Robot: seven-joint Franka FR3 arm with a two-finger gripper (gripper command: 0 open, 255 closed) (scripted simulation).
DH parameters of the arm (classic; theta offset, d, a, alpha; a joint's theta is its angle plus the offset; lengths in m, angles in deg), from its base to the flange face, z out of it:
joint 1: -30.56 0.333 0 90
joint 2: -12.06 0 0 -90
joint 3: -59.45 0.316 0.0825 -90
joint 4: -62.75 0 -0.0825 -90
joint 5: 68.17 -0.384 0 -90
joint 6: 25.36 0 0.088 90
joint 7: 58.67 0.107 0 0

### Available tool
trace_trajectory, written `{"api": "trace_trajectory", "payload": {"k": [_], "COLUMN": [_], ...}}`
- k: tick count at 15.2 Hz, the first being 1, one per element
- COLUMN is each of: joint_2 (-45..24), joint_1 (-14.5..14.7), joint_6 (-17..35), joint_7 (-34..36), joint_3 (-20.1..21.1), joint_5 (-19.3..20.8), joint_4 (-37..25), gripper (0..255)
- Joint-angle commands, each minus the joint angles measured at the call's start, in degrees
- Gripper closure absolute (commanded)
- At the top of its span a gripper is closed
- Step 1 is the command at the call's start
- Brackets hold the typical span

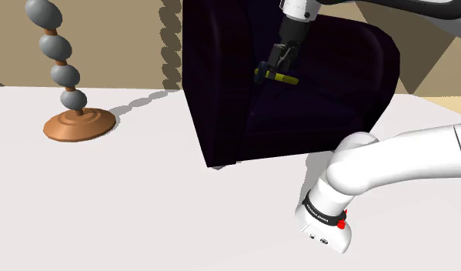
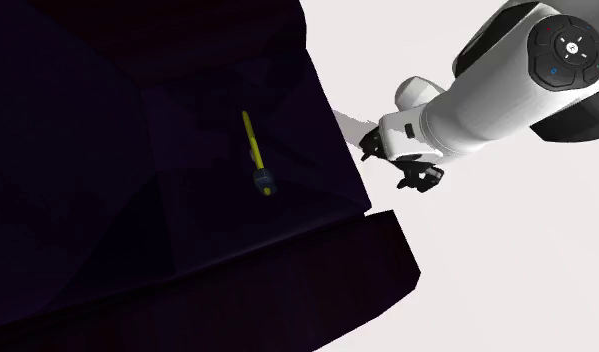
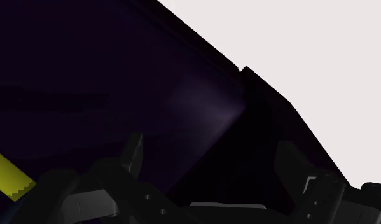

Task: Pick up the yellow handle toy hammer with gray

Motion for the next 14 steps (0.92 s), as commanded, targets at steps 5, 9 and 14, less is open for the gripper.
{"api": "trace_trajectory", "payload": {"k": [5,9,14], "joint_2": [1.8,1.3,-2.4], "joint_1": [1.2,2.7,5.7], "joint_6": [3.8,8.1,13.9], "joint_7": [-12.6,-25.2,-40.9], "joint_3": [-7.1,-14.6,-24.4], "joint_5": [4.8,9.1,13.0], "joint_4": [2.9,3.7,1.6], "gripper": [0,0,0]}}
